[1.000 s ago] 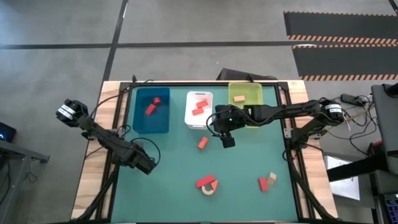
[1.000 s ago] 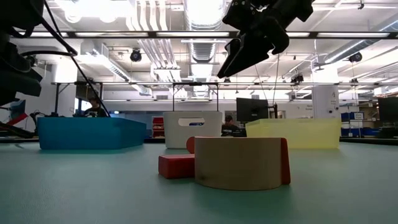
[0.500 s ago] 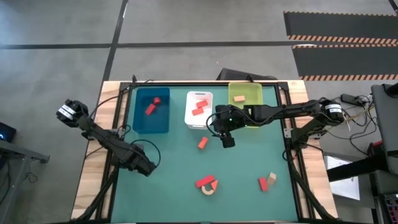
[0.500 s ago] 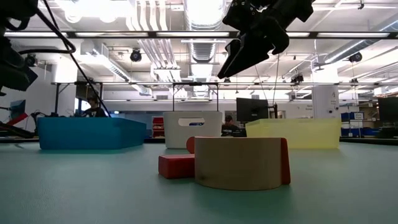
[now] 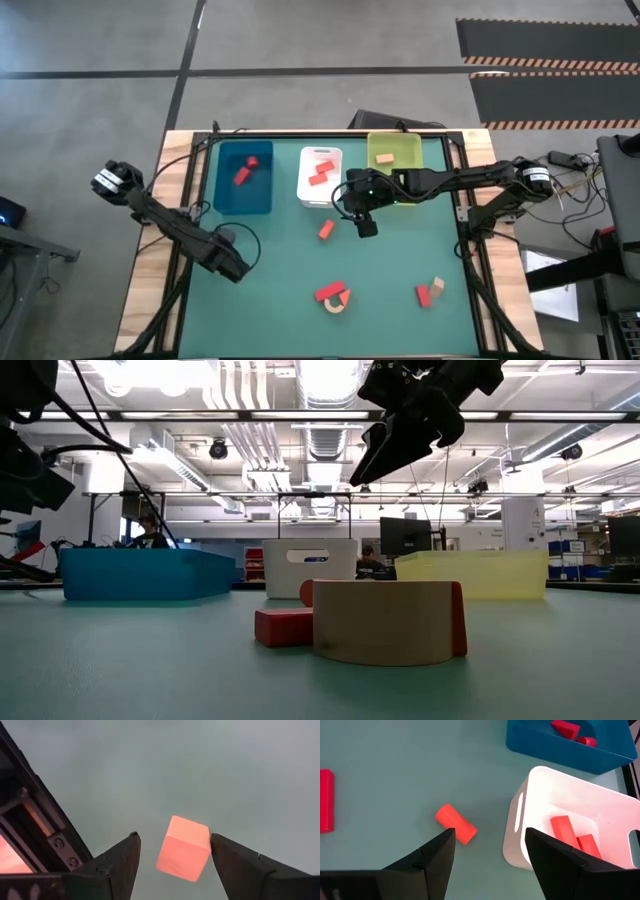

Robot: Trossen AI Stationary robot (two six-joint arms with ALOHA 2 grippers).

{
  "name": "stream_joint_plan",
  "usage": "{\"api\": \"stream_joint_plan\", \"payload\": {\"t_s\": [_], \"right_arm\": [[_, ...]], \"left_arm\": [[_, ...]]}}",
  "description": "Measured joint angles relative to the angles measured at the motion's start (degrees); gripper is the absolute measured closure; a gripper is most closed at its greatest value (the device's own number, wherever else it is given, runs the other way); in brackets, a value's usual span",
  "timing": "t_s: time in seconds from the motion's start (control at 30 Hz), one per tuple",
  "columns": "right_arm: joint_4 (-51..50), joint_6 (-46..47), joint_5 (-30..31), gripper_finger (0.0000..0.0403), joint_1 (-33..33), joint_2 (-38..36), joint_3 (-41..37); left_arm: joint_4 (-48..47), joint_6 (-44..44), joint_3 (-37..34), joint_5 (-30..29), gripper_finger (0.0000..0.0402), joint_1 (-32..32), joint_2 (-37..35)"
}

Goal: Sort & place blocks by color
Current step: Put the left light brown block into the yellow bin

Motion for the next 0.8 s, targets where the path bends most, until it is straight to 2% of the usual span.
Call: {"api": "stream_joint_plan", "payload": {"t_s": [0.2, 0.33, 0.5, 0.63, 0.8], "right_arm": [[0.0, 0.8, 0.0, 0.0172, 0.0, 0.0, 0.0], [0.0, 3.6, 0.0, 0.0172, 0.0, 0.0, -0.4], [0.1, 9.9, -1.3, 0.0172, 0.1, 0.0, -2.3], [2.4, 14.9, -5.3, 0.0172, 0.9, 0.0, -6.4], [11.5, 18.9, -5.5, 0.0172, 3.1, 0.0, -13.9]], "left_arm": [[3.6, 1.2, -1.9, 0.0, 0.0191, -0.1, 0.0], [8.1, 2.6, -2.9, 0.5, 0.0230, -0.1, 0.0], [8.7, 3.0, -3.2, 1.8, 0.0284, -0.1, -0.2], [8.5, 3.8, -2.6, 1.6, 0.0284, -0.2, -0.2], [8.3, 7.3, 1.3, -3.0, 0.0284, -0.2, -0.2]]}}
